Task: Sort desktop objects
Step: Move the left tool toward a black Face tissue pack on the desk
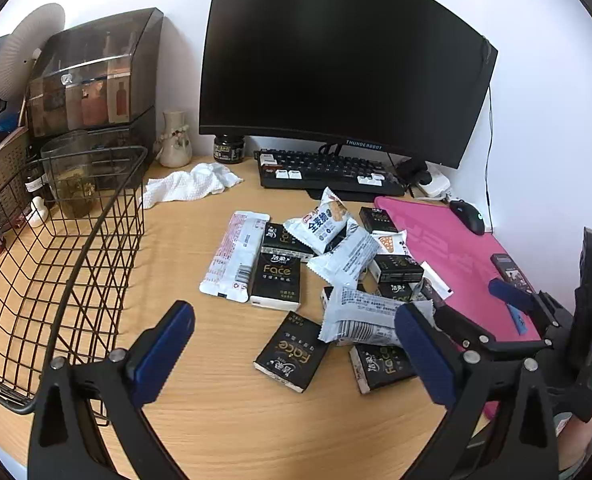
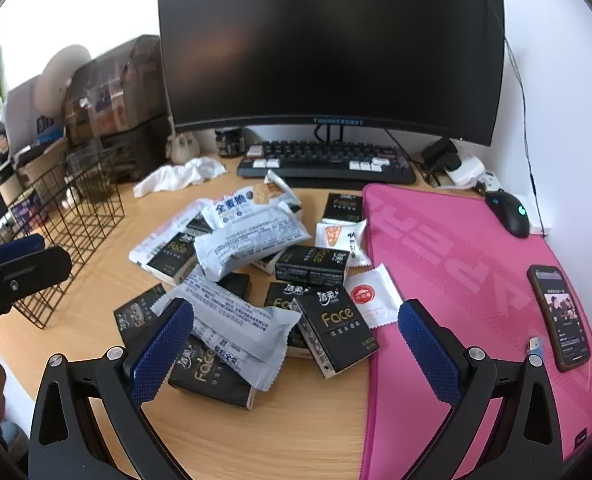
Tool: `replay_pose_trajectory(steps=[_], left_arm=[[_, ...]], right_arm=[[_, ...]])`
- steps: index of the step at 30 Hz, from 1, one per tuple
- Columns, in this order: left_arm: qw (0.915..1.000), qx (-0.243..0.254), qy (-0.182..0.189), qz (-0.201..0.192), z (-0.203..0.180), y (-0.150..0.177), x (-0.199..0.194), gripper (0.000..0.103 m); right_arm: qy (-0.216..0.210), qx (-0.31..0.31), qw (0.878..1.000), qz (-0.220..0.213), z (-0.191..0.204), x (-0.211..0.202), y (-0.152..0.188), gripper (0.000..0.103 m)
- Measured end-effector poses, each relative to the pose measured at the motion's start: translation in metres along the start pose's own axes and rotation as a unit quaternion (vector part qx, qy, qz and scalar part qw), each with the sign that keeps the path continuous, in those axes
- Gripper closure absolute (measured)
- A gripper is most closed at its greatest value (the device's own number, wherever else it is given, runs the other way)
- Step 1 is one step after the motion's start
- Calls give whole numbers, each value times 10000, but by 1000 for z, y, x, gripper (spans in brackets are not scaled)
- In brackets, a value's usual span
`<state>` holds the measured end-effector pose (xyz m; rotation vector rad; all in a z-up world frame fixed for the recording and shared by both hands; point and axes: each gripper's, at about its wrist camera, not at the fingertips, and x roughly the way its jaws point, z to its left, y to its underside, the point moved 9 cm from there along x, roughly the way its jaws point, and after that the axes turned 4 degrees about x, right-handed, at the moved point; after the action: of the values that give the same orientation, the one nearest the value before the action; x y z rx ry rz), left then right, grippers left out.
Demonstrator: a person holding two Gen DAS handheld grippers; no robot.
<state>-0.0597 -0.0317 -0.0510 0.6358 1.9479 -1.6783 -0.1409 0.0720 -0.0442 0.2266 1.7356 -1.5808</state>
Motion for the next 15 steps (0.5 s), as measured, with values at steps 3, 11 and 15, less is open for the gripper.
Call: replay_pose_trajectory(steps=[3, 11, 15], left_arm=[[10000, 30, -15, 50, 0, 4, 3, 3], [9998, 65, -33, 159, -1, 10, 10, 3], [9998, 75, -41, 192, -2, 11, 12, 3]], right_arm=[[-20, 22, 10000, 46, 1, 3, 3, 0], [-10, 27, 9999, 108, 0, 6, 5, 0], [-8, 52, 9999, 119, -2, 7, 5, 0]])
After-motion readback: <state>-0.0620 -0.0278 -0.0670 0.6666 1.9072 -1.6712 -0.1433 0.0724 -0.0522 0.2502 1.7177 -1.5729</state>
